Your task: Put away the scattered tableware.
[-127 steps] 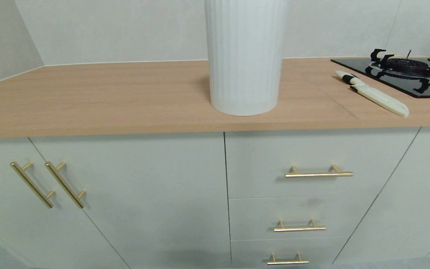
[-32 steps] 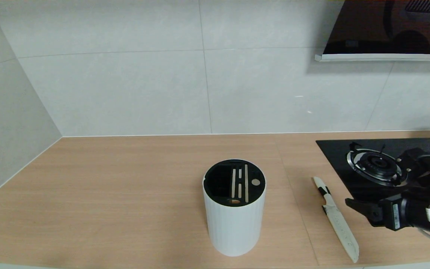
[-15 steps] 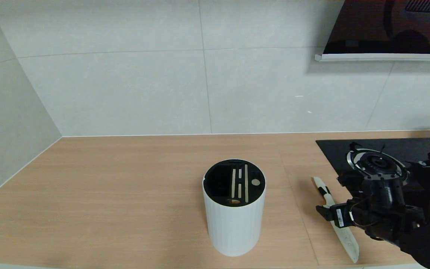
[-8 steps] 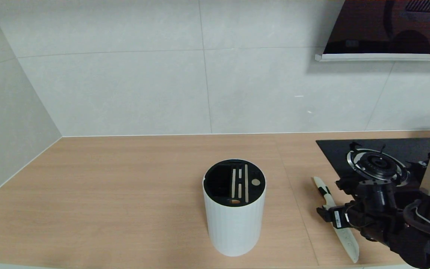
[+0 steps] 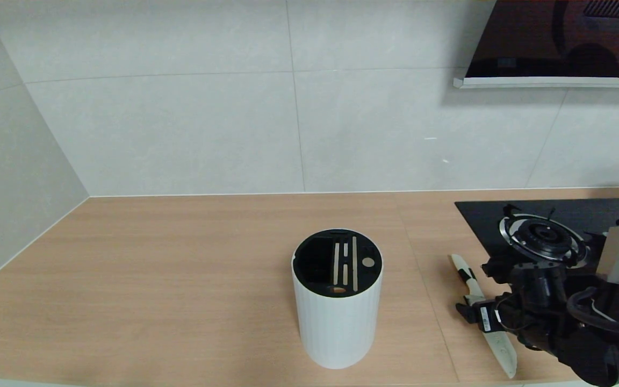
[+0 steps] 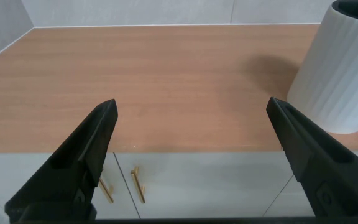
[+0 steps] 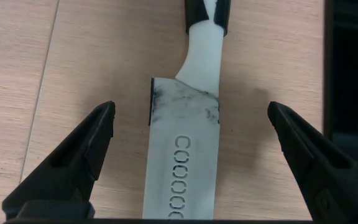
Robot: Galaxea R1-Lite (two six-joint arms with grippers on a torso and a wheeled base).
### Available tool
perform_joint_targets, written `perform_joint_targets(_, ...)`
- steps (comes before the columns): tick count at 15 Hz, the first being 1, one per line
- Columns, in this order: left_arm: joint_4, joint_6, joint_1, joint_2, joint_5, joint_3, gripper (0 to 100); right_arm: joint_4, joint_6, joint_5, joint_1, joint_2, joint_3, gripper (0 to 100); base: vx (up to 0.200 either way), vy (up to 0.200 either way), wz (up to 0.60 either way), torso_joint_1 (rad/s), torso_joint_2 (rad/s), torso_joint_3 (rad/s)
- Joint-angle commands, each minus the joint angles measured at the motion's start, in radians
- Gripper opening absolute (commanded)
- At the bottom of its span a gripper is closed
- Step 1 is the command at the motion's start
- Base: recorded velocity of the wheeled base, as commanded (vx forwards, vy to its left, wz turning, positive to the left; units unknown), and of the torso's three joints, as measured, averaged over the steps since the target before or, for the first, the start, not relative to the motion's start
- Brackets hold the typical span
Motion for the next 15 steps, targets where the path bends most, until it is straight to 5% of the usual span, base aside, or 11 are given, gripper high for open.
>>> perform_joint_targets(1,0.0,0.0,0.0,0.002,0.0,0.0,100,-0.003,0.0,0.0,0.0,0.004,-0.001,100,0.0,0.0,0.0,0.0,0.0,0.0)
perform_joint_targets(7,0.0,0.0,0.0,0.0,0.0,0.0,100,-0.02,-0.002,0.0,-0.002,0.015,0.0,100,0.0,0.0,0.0,0.0,0.0,0.0)
perform_joint_targets(8,0.0,0.0,0.0,0.0,0.0,0.0,100,-0.02,-0.002,0.0,-0.002,0.02,0.0,0,0.0,0.0,0.0,0.0,0.0,0.0)
perform_joint_targets(15,0.0,0.0,0.0,0.002,0.0,0.0,100,-0.02,-0.002,0.0,-0.002,0.032,-0.003,0,0.0,0.0,0.0,0.0,0.0,0.0)
